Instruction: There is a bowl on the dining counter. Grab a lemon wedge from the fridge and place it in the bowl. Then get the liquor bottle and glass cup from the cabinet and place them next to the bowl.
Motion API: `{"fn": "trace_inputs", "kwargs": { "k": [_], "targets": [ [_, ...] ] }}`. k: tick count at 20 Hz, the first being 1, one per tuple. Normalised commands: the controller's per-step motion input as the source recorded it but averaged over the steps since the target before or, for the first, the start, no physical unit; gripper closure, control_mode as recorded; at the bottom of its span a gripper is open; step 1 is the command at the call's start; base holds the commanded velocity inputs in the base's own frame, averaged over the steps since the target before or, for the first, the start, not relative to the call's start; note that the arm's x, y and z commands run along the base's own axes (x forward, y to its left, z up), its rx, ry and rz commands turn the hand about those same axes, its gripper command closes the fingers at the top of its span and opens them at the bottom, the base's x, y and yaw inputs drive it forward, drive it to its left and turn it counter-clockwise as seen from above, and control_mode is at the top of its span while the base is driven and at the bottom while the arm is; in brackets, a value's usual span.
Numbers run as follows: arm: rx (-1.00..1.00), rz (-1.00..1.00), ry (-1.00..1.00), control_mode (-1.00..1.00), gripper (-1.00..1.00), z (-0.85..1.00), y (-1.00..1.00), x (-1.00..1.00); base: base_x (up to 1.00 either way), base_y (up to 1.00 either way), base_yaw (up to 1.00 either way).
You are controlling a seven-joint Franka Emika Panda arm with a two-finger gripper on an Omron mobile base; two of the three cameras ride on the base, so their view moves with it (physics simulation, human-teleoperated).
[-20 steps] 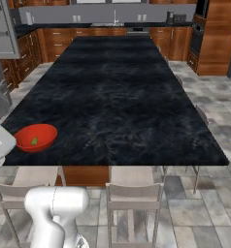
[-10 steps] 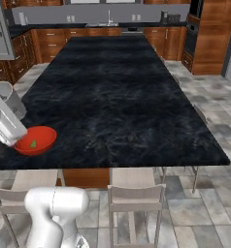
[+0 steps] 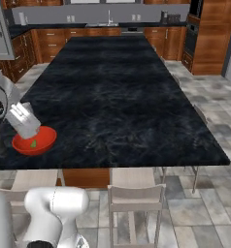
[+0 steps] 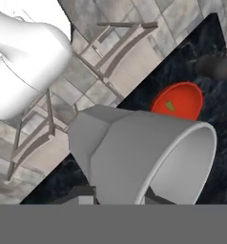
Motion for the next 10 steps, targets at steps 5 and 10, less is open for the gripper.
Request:
{"fn": "trace_inputs", "kwargs": {
  "k": [5,10],
  "targets": [
    [0.18,0.02,-0.05,-1.00,1.00,-0.34,0.04,0.43,0.00,0.00,0.00],
    [0.32,0.01,-0.07,-1.00,1.00,-0.34,0.00,0.42,0.00,0.00,0.00]
  ]
}}
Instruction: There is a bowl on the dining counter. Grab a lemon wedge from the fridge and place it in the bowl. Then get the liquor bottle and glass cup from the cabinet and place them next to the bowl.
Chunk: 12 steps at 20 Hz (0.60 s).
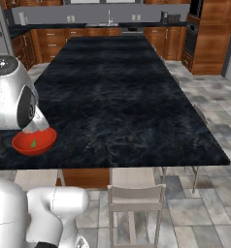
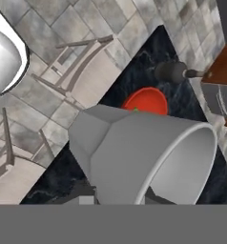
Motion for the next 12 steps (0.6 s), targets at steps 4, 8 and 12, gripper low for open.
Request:
{"fn": "trace_inputs", "kwargs": {
  "k": [4,8,12],
  "targets": [
    [0.17,0.00,0.00,-1.00,1.00,-0.39,0.00,0.41,0.00,0.00,0.00],
    [0.01,0.00,0.00,-1.00,1.00,-0.46,0.00,0.38,0.00,0.00,0.00],
    [0.00,0.00,0.00,-1.00,1.00,-0.44,0.00,0.36,0.00,0.00,0.00]
  ]
}}
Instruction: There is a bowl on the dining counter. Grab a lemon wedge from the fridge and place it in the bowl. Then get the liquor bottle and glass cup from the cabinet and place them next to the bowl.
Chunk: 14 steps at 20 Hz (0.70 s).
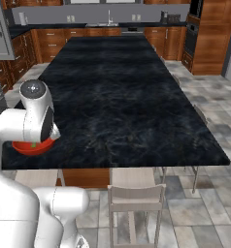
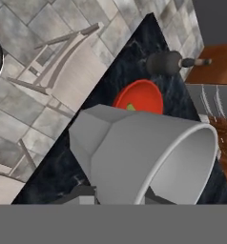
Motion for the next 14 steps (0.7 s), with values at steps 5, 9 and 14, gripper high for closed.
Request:
{"fn": "trace_inputs", "kwargs": {
  "k": [5,9,14],
  "targets": [
    [0.00,0.00,0.00,-1.00,1.00,-0.46,0.00,0.36,0.00,0.00,0.00],
    [0.00,0.00,0.00,-1.00,1.00,-0.50,0.00,0.38,0.00,0.00,0.00],
    [0.00,0.00,0.01,-1.00,1.00,-0.49,0.00,0.41,0.00,0.00,0.00]
  ]
}}
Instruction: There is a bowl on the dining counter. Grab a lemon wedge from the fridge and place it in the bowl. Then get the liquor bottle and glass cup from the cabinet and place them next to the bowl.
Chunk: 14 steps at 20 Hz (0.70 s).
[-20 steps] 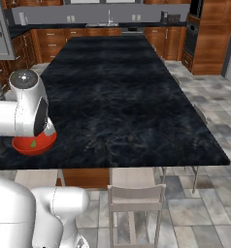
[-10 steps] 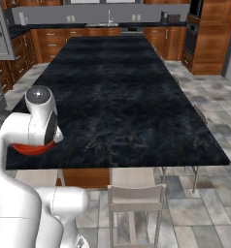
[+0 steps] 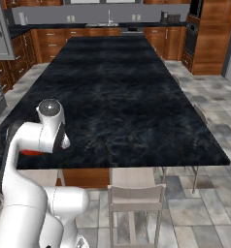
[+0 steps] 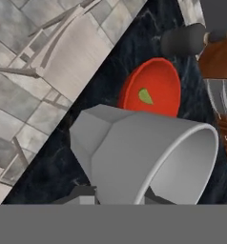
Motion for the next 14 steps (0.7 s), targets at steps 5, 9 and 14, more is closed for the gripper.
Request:
{"fn": "trace_inputs", "kwargs": {
  "k": [5,9,14],
  "targets": [
    [0.00,0.00,0.01,-1.00,1.00,-0.48,0.00,0.46,0.00,0.00,0.00],
    [0.00,0.00,0.02,-1.00,1.00,-0.45,0.00,0.48,0.00,0.00,0.00],
    [0.00,0.00,0.03,-1.00,1.00,-0.42,0.08,0.50,0.00,0.00,0.00]
  ]
}}
